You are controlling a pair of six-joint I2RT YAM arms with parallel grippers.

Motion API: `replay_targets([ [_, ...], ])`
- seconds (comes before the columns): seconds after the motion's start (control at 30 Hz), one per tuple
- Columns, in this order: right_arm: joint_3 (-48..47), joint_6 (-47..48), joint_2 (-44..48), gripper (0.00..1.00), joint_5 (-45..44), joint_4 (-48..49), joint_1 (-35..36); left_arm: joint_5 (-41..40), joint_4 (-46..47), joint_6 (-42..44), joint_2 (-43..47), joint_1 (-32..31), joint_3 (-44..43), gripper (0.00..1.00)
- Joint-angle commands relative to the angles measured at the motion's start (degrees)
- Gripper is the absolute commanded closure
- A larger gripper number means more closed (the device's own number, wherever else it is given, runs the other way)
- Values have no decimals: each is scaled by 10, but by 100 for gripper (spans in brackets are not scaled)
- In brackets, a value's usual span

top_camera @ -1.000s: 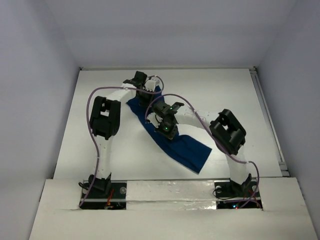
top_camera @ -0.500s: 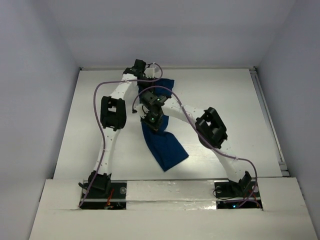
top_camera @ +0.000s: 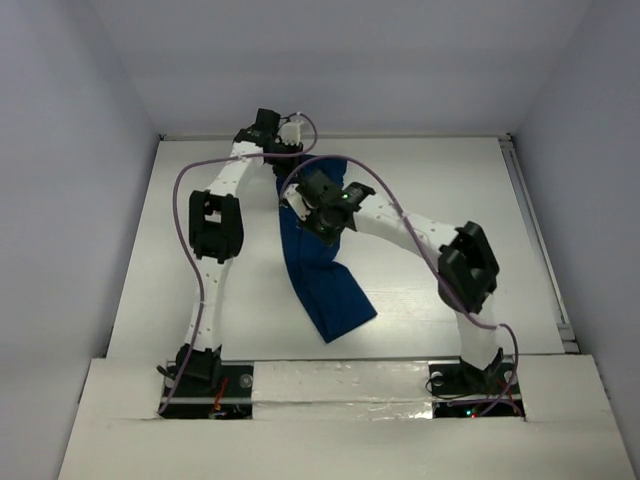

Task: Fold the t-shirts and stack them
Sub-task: Rotate the tshirt 90 degrees

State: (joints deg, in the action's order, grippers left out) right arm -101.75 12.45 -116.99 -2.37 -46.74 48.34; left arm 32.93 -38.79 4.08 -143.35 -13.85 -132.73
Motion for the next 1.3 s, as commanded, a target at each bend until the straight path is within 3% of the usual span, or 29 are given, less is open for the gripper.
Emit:
replay_targets([
  [0.0, 39, 16, 76, 77, -38, 32, 1, 22, -4, 28, 109, 9, 45, 100],
  [0.03, 46, 27, 81, 78, -15, 24, 1, 22, 10, 33, 144, 9, 103, 100],
  [0.1, 66, 42, 83, 100, 16, -27, 1, 46, 13, 62, 176, 9, 159, 100],
  [0.2, 113, 84, 75, 100, 67, -89, 1, 60, 18, 109, 254, -5, 292, 100],
  [0.37, 192, 129, 84, 100, 89, -105, 1, 64, 71, 127, 320, -36, 422, 100],
  [0.63, 207, 144, 42, 100, 121, -123, 31, 69, 71, 106, 261, -41, 375, 100],
  [0.9, 215, 136, 69, 100, 104, -120, 74, 72, 91, 97, 242, -47, 382, 100],
  [1.1, 212, 115, 70, 100, 26, -113, 85, 56, 99, 81, 204, -58, 353, 100],
  [1.27, 208, 123, 59, 100, 115, -116, 120, 60, 75, 77, 149, -58, 296, 100],
])
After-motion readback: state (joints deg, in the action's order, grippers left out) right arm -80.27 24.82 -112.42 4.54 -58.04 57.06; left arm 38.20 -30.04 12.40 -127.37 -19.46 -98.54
